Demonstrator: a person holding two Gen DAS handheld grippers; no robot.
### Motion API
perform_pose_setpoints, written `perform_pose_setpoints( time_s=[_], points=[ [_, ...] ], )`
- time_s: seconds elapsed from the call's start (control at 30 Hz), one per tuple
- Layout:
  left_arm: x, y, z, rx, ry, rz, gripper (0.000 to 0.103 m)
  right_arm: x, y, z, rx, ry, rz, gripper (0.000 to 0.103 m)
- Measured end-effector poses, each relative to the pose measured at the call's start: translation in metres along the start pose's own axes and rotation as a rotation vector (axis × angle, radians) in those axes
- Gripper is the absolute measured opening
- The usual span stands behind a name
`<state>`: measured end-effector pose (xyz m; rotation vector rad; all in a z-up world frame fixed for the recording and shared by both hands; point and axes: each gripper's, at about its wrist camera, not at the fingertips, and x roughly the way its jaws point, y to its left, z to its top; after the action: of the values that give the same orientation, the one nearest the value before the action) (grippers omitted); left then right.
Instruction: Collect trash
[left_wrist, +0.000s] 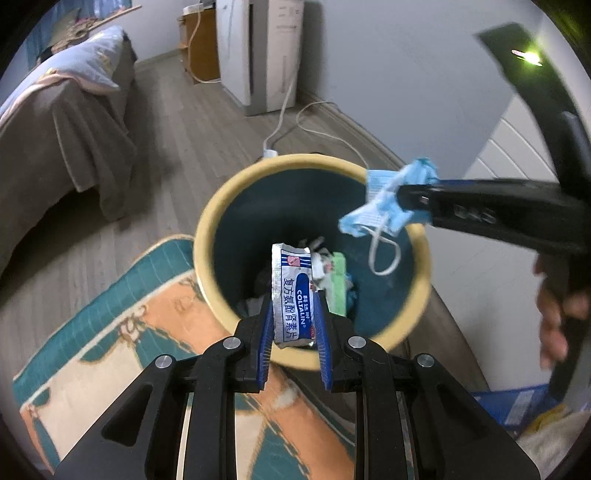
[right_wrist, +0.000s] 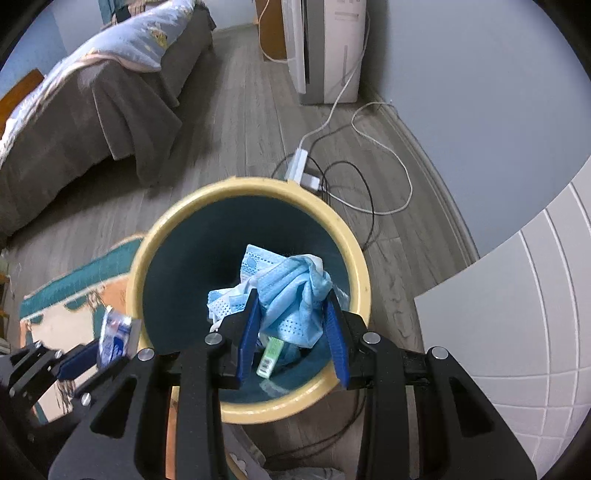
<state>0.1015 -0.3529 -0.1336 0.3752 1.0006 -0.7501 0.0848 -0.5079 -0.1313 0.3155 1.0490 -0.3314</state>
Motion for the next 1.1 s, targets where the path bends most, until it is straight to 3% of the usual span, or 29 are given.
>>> perform_pose_setpoints(
  time_s=[0.27,0.3,0.33,0.4,0.53,0.6,0.7,0.77,1.1],
  points=[
    [0.002,0.014,0.015,-0.052,-0.064,0.002,0.022,-0.004,0.010,0.008,0.006,-0.114,0.110,0.035],
    [0.003,0.016,0.015,-0.058,-0.069,-0.002,0.024,-0.005,0.010,0.010,0.013,-0.124,0.125,0.038],
    [0.003,0.017,0.015,-0.059,-0.068,0.002,0.025,-0.005,0.010,0.010,0.022,-0.130,0.135,0.047],
    [0.006,0.018,0.013,-0.059,-0.061,0.026,0.038,-0.004,0.011,0.011,0.033,-0.141,0.117,0.062],
    [0.007,0.025,0.007,-0.078,-0.060,0.055,0.059,0.001,0.012,0.012,0.043,-0.117,0.100,0.069],
    [0.005,0.027,0.004,-0.094,-0.070,0.072,0.080,0.002,0.013,0.012,0.040,-0.106,0.080,0.077],
    [-0.002,0.030,-0.002,-0.115,-0.092,0.104,0.091,-0.001,0.012,0.010,0.034,-0.100,0.078,0.090],
    [-0.007,0.032,-0.005,-0.123,-0.096,0.121,0.092,-0.005,0.014,0.010,0.021,-0.101,0.063,0.098],
    [-0.063,0.030,-0.019,-0.189,-0.103,0.202,0.097,-0.056,0.030,-0.004,0.004,-0.143,-0.012,0.097]
  ],
)
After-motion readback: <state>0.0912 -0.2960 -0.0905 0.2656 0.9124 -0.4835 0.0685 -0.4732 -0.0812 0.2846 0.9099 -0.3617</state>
